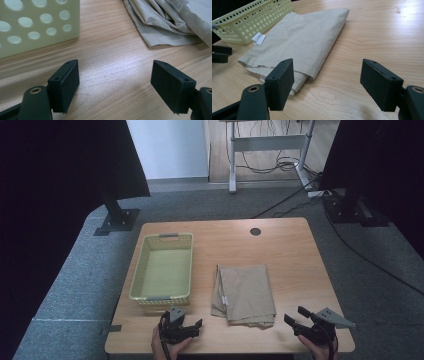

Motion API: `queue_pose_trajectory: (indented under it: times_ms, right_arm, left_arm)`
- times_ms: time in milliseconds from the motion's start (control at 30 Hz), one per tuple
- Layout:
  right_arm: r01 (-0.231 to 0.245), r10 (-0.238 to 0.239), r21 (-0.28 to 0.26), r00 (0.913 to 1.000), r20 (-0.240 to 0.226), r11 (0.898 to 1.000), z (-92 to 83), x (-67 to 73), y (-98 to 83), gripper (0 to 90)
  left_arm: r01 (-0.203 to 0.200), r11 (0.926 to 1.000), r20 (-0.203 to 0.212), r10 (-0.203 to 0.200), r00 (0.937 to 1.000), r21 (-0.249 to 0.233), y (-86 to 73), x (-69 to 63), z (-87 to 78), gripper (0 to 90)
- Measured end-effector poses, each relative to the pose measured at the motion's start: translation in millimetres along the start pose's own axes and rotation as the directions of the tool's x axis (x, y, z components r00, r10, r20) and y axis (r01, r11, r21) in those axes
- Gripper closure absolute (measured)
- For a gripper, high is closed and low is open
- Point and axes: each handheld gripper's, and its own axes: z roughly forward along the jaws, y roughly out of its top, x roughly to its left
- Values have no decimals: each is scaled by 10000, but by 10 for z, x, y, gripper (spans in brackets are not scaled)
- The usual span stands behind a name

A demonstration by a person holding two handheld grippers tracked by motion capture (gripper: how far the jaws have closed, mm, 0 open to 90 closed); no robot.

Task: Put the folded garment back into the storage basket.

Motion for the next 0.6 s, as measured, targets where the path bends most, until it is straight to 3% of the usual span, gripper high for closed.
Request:
queue_pose_trajectory:
  times_ms: [467,600]
  right_arm:
    - [-136,136,-20,9994,316,9999,-21,-15,-5,278]
    - [-193,194,-25,9991,376,9998,-26,-17,-7,285]
  left_arm:
    - [55,9997,-72,-57,10000,-221,44,-9,-53,237]
    - [-160,9988,-9,159,9999,-453,113,-87,-115,233]
